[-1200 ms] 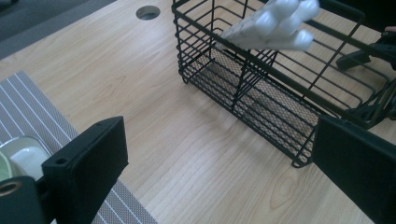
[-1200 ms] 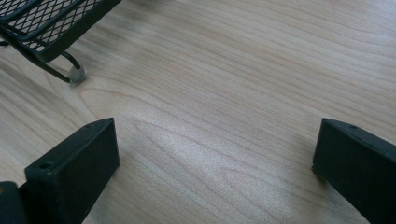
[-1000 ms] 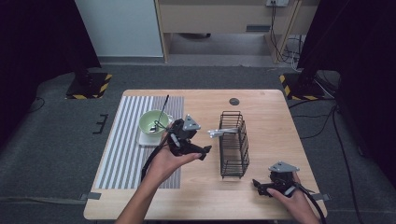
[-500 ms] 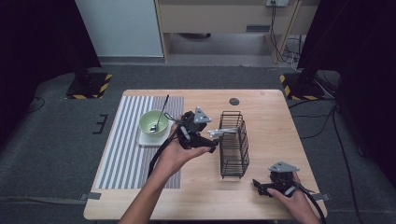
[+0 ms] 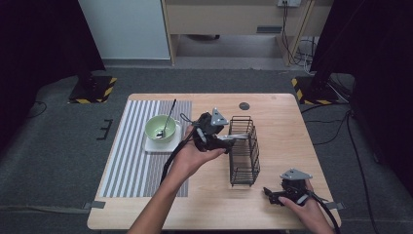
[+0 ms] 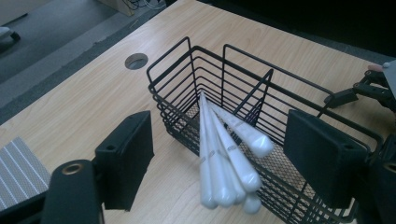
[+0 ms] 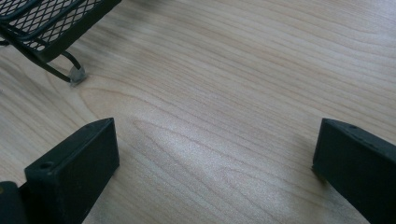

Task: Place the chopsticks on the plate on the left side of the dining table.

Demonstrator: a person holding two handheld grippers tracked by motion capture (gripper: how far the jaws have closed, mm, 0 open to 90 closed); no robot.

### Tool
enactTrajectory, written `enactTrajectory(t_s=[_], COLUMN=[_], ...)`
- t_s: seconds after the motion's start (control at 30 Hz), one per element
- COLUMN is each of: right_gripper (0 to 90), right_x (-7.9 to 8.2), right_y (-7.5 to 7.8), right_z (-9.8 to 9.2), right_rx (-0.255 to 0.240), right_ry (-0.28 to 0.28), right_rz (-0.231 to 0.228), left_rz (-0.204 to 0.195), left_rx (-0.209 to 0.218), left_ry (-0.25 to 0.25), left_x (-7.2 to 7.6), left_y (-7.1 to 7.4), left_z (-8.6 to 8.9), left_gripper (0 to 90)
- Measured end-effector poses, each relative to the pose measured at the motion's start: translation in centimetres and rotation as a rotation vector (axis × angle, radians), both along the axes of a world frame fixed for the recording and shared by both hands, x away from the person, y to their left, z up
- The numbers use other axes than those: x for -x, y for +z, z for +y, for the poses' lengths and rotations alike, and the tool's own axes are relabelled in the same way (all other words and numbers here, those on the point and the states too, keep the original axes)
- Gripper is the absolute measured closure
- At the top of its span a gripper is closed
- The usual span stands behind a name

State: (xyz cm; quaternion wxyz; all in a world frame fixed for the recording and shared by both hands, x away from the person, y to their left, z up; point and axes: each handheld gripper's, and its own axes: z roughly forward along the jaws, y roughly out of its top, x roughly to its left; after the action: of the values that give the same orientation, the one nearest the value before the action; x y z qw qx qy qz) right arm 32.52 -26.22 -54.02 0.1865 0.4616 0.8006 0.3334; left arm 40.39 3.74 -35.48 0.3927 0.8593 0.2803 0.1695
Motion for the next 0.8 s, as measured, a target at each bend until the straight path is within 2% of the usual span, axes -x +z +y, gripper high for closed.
enactTrajectory(t_s=[0.13, 0.53, 0.8], right_gripper=[0.3, 0.3, 0.3], right_x=[0.0, 0.0, 0.0], right_y=[0.0, 0.0, 0.0], right_z=[0.0, -0.1, -0.1], right_rx=[0.000, 0.002, 0.001], right_ry=[0.000, 0.005, 0.006], right_rz=[0.000, 0.001, 0.002], left_rz=[0.003, 0.009, 0.000], left_rx=[-0.015, -0.074, -0.083], left_ry=[-0.016, -0.022, -0.039], left_x=[-0.2, -0.9, -1.0], left_y=[-0.1, -0.6, -0.7], left_z=[-0.5, -1.3, -1.7], left_gripper=[30.1, 45.9, 59.7])
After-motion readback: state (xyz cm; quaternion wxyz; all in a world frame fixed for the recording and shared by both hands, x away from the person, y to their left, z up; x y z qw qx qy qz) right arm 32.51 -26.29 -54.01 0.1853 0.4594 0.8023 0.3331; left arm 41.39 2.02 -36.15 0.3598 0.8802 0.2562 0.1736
